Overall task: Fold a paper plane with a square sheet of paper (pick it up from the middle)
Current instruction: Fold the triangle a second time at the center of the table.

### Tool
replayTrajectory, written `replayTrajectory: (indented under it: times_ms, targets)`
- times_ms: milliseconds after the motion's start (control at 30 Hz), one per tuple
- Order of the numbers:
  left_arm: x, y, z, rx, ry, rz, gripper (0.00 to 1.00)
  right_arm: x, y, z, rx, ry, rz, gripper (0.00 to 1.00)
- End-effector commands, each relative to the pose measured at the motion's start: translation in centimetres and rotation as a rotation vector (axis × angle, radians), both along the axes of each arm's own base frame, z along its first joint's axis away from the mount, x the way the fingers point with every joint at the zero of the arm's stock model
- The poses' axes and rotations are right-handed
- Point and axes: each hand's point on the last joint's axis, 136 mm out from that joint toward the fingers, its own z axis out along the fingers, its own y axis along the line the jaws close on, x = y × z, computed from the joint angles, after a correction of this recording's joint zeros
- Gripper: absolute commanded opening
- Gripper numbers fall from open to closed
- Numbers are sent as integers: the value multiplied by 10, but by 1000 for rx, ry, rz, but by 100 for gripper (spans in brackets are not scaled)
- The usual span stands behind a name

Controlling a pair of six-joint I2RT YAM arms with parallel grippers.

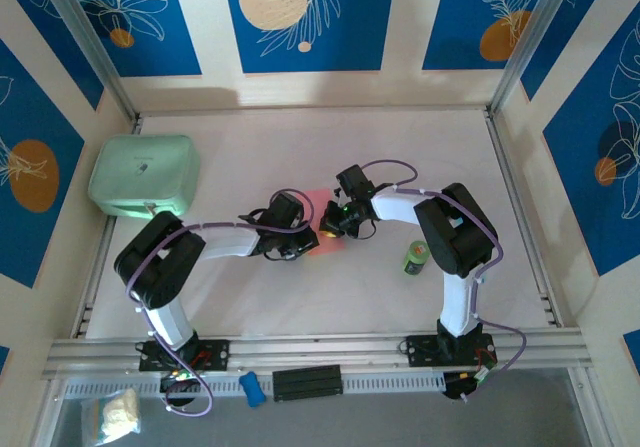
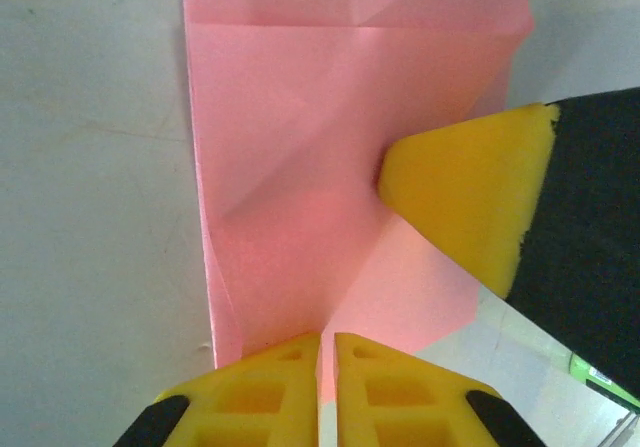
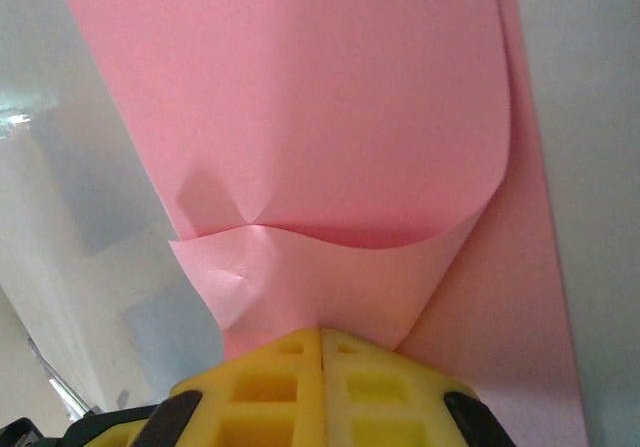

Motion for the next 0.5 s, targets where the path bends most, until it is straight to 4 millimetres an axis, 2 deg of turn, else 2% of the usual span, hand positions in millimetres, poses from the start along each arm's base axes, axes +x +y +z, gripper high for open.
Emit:
replayTrajectory:
  times_ms: [0, 467]
  targets:
    - [5, 0, 0, 21, -21, -1, 12, -26, -41, -43, -206, 133, -58, 3]
    - [0, 9, -12, 72, -3, -7, 10, -26, -42, -43, -209, 133, -60, 3]
